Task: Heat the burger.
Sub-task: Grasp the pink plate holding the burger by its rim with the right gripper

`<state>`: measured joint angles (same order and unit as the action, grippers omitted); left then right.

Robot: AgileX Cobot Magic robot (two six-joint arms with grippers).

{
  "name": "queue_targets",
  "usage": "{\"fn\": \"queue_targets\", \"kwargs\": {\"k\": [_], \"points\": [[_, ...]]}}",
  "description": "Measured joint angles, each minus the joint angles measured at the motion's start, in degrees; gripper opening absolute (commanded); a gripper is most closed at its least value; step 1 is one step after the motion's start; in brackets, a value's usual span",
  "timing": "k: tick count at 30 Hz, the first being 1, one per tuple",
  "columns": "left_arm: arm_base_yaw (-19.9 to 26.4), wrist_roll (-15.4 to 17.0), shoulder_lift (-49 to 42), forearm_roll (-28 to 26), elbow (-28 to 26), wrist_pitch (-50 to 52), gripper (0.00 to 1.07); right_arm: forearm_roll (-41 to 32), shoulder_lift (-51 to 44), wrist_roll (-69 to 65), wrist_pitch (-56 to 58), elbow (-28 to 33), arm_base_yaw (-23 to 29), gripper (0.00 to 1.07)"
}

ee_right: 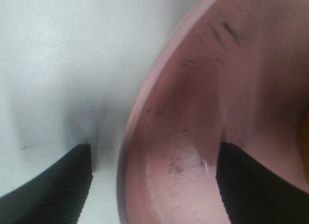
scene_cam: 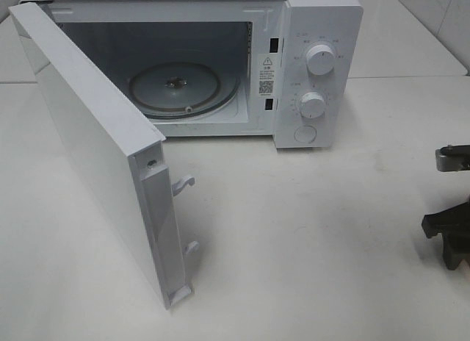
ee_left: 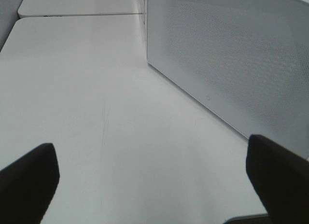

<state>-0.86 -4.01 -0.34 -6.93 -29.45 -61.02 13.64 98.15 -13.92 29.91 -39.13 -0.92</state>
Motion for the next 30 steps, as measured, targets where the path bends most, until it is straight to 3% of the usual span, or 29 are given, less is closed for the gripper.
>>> {"fn": "queue_targets", "kwargs": {"k": [1,2,3,5,6,7,8,9,10,24,30], "points": [[0.0,0.0,0.0,0.0,0.0,0.0,0.98,0.0,0.0,0.0,0.0,0.0,0.0,0.61],[0.0,0.0,0.0,0.0,0.0,0.0,0.98,0.92,0.0,-1.09,0.06,0.0,0.0,0.5],[0.0,0.0,0.0,0.0,0.0,0.0,0.98,0.92,0.0,-1.09,0.06,0.0,0.0,0.5],[0.0,0.0,0.0,0.0,0.0,0.0,0.98,1.38,0.34,-1.95,0.17,0.0,0.0,0.29],[0.0,0.0,0.0,0.0,0.0,0.0,0.98,1.38,0.34,-1.95,0.17,0.0,0.0,0.29],[0.0,0.0,0.0,0.0,0.0,0.0,0.98,1.38,0.4,-2.23,0.34,0.0,0.0,0.17],[0.0,0.0,0.0,0.0,0.0,0.0,0.98,1.38,0.4,-2.23,0.34,0.0,0.0,0.17],[0.0,0.0,0.0,0.0,0.0,0.0,0.98,1.78,0.4,-2.23,0.52,0.0,0.0,0.04],[0.0,0.0,0.0,0.0,0.0,0.0,0.98,2.23,0.34,-2.23,0.69,0.0,0.0,0.0],[0.0,0.0,0.0,0.0,0.0,0.0,0.98,3.21,0.34,-2.86,2.58,0.0,0.8,0.0],[0.0,0.0,0.0,0.0,0.0,0.0,0.98,9.63,0.4,-9.97,6.65,0.0,6.19,0.0]]}}
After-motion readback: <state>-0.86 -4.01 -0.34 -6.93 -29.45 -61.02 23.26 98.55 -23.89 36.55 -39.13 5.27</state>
